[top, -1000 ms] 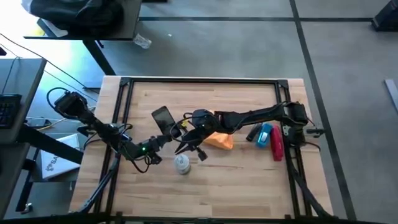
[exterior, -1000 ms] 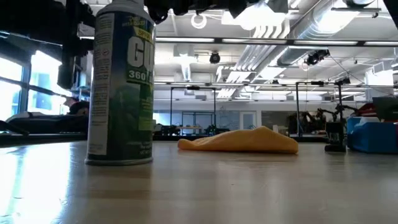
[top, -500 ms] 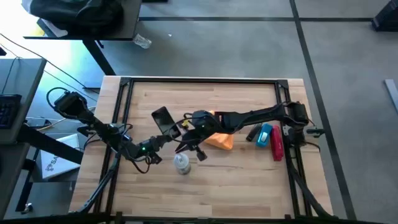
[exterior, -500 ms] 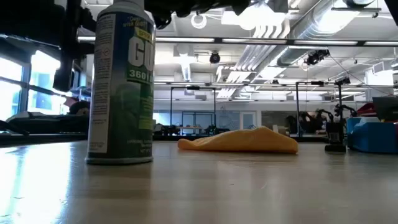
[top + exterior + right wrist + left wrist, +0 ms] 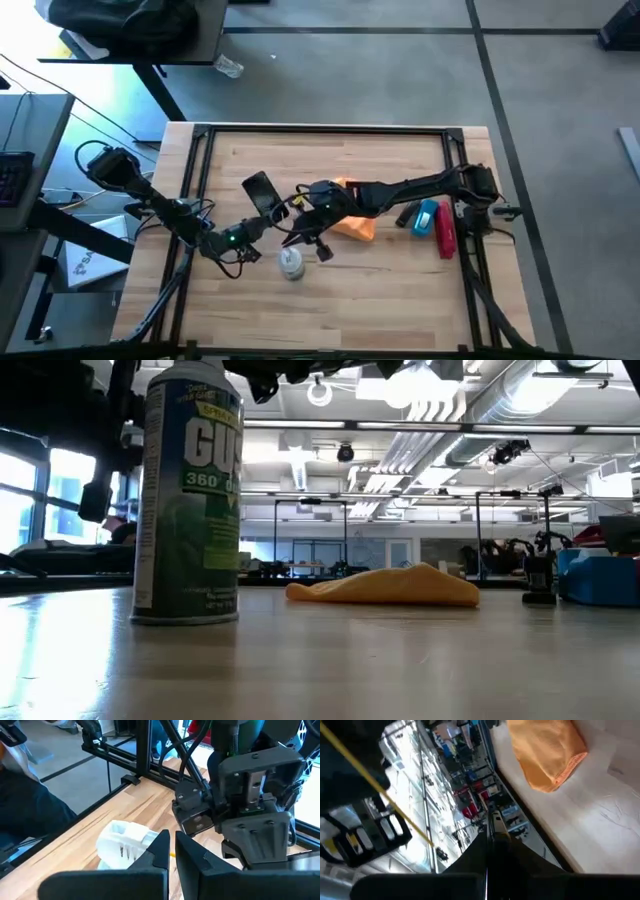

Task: Apply microfiber cloth
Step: Spray the black cellphone using the spray bottle

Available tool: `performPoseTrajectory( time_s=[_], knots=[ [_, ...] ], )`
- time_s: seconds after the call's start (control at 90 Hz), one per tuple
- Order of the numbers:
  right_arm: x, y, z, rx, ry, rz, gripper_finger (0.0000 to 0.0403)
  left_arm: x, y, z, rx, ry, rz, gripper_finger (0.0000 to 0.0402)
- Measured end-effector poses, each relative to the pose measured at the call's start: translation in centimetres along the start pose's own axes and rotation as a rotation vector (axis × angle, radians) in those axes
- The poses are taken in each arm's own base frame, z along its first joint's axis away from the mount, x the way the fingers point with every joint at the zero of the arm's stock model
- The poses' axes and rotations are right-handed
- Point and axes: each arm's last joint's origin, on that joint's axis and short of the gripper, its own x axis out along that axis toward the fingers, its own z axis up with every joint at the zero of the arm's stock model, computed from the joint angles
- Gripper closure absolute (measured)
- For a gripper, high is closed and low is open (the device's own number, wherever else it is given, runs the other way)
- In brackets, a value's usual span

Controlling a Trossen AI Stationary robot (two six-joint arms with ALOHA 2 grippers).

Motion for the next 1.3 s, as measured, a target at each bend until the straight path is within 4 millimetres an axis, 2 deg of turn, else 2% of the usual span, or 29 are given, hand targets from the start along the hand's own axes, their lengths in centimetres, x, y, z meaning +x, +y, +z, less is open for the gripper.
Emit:
performPoseTrajectory(
  time_s=[0.311,0.456,0.7,0.922,1.144,1.3],
  knots=[
    [0.8,0.6,-0.4,0.032,0.008,0.018,0.0403,1.5,-0.4,-0.6,0.098,-0.014,-0.023,0.0387],
    [0.9,0.7,-0.4,0.037,0.009,0.024,0.0403,1.6,-0.9,-0.1,0.135,-0.064,-0.032,0.0387],
    [0.9,0.7,-0.3,0.036,0.011,0.028,0.0403,1.7,-0.9,-0.2,0.221,-0.009,-0.036,0.0387],
    [0.9,0.7,-0.3,0.039,0.011,0.027,0.0403,3.0,-0.1,-1.6,0.033,0.111,-0.008,0.0387],
    [0.9,0.7,-0.4,0.038,0.017,0.017,0.0403,1.8,-1.4,0.2,-0.023,-0.149,-0.058,0.0388],
    [0.9,0.6,-0.4,0.036,0.015,0.016,0.0403,1.3,-1.2,0.7,-0.042,-0.232,-0.043,0.0388]
  ],
)
